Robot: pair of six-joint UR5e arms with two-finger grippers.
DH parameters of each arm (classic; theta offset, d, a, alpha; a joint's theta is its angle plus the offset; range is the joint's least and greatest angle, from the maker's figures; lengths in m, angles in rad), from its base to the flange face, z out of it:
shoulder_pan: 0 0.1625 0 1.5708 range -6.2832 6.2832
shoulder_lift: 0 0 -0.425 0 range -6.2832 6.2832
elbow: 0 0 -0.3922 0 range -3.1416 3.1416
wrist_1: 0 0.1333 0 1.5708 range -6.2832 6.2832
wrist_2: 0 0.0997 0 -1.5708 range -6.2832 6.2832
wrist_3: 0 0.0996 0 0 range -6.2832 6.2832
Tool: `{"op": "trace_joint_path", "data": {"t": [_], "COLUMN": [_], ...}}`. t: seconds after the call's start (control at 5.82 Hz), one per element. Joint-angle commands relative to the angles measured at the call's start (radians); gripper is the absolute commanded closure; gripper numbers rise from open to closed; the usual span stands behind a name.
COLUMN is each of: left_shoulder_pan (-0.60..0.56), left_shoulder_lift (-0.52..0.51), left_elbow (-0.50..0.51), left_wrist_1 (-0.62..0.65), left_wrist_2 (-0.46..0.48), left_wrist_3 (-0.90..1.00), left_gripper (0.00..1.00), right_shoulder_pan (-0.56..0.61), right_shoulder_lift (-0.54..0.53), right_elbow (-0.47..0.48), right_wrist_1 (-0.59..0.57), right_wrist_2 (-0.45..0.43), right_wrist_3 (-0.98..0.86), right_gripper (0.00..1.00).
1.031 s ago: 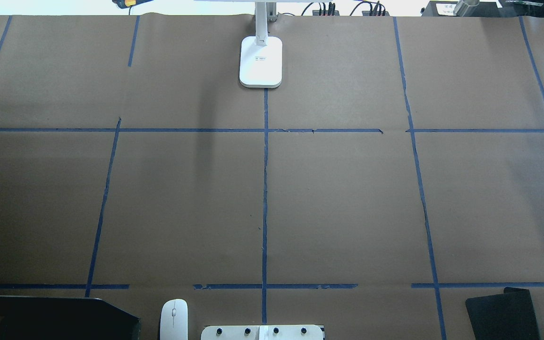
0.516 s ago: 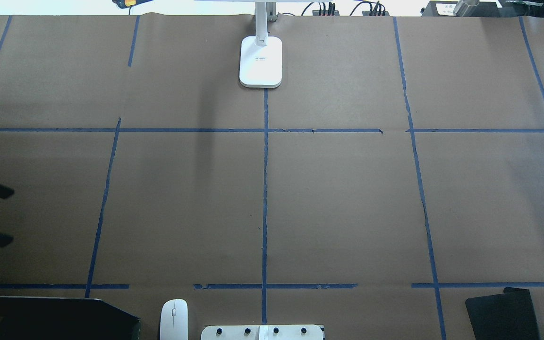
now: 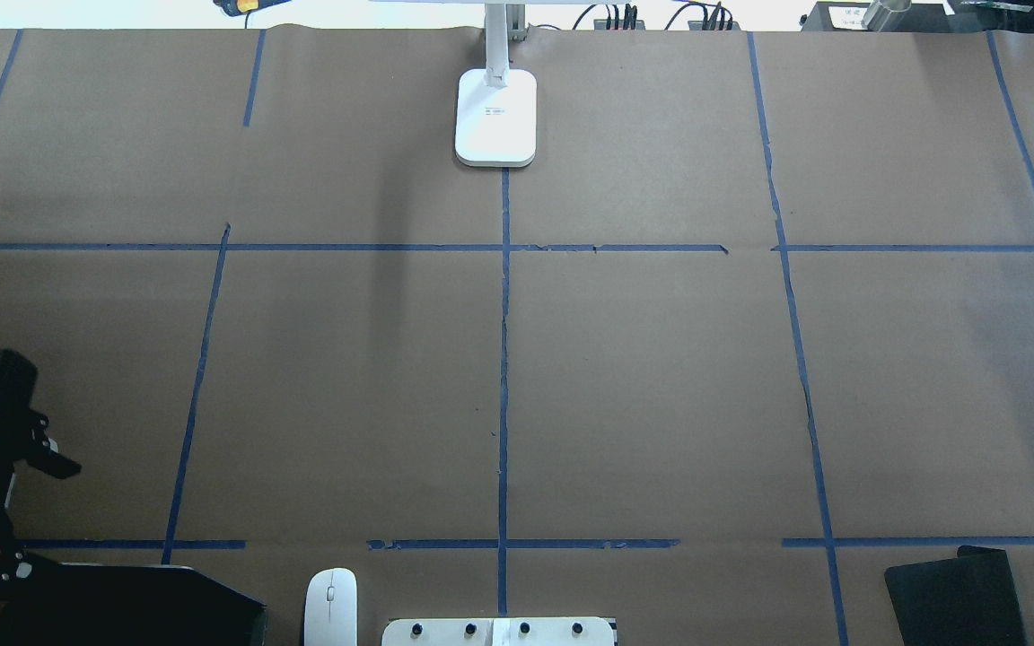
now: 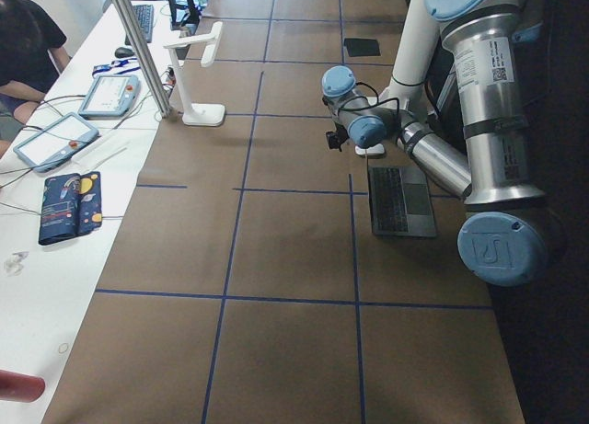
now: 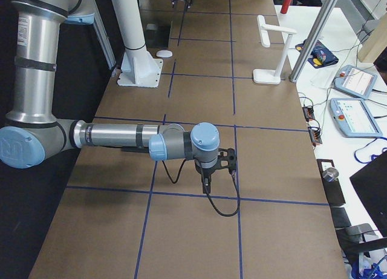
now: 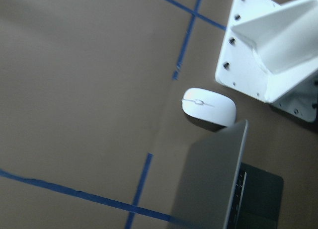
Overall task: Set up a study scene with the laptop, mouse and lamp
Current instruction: 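Lower the left gripper and grasp the silver laptop by its edge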
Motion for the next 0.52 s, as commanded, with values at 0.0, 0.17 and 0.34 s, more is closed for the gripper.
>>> {"op": "trace_joint_path", "data": {"t": [0.0, 0.17, 0.34], "left_shoulder_pan": [0.086, 0.106, 0.124], "left_shoulder_lift": [0.051, 0.052, 0.052], "left_elbow": [-0.001, 0.001, 0.011], "left_wrist_1": [-0.002, 0.0, 0.012], "left_wrist_2": [0.027, 0.027, 0.024], "left_wrist_3": [0.001, 0.001, -0.002], "left_gripper": [0.0, 0.01, 0.2], "right_shoulder_pan": [0.0, 0.0, 0.0], "right_shoulder_lift": [0.002, 0.002, 0.001], "right_elbow": [0.003, 0.01, 0.021], "right_wrist_1": [0.001, 0.002, 0.002], "right_wrist_2": [0.0, -0.002, -0.002], "right_wrist_3": [0.0, 0.0, 0.0], "right_gripper": [0.0, 0.0, 0.0]}}
